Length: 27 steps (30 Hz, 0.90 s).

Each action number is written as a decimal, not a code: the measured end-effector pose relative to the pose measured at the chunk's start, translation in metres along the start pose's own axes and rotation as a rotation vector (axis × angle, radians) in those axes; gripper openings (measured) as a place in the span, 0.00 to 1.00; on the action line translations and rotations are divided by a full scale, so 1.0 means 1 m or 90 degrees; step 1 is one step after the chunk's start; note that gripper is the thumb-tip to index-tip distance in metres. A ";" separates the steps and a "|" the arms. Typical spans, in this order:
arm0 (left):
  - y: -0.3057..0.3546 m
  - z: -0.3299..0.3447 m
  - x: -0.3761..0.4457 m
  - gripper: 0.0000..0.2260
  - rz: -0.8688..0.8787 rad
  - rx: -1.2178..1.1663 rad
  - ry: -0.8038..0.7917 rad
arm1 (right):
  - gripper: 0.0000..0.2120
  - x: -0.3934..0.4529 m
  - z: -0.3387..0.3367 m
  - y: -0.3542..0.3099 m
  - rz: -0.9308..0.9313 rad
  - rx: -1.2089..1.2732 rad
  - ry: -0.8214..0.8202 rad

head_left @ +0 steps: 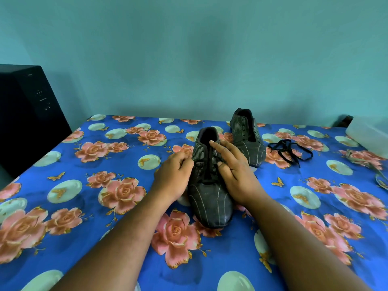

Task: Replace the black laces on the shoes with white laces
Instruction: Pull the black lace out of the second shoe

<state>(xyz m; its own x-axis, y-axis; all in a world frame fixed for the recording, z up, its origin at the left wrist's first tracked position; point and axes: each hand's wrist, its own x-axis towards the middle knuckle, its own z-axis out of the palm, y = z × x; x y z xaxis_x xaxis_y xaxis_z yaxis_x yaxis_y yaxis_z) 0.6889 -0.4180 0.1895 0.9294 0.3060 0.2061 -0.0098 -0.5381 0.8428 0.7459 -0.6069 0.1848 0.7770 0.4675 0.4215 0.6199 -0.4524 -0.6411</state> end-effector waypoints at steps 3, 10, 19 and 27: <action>0.002 -0.001 -0.004 0.15 0.142 -0.018 0.032 | 0.27 0.000 0.000 0.003 -0.001 0.018 -0.006; 0.007 -0.002 -0.003 0.13 0.063 -0.089 0.041 | 0.28 0.003 0.002 0.006 -0.003 0.035 -0.006; 0.003 -0.003 -0.002 0.11 0.082 -0.039 0.079 | 0.27 0.003 0.002 0.006 0.003 0.031 -0.007; 0.000 -0.003 0.004 0.08 0.067 -0.087 0.121 | 0.30 0.002 0.002 0.005 0.008 0.033 -0.016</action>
<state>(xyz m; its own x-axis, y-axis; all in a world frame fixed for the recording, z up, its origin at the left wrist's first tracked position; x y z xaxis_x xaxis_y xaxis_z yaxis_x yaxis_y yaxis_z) 0.6913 -0.4143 0.1914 0.8347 0.4026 0.3757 -0.1650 -0.4680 0.8682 0.7503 -0.6065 0.1812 0.7811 0.4818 0.3971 0.6033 -0.4186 -0.6789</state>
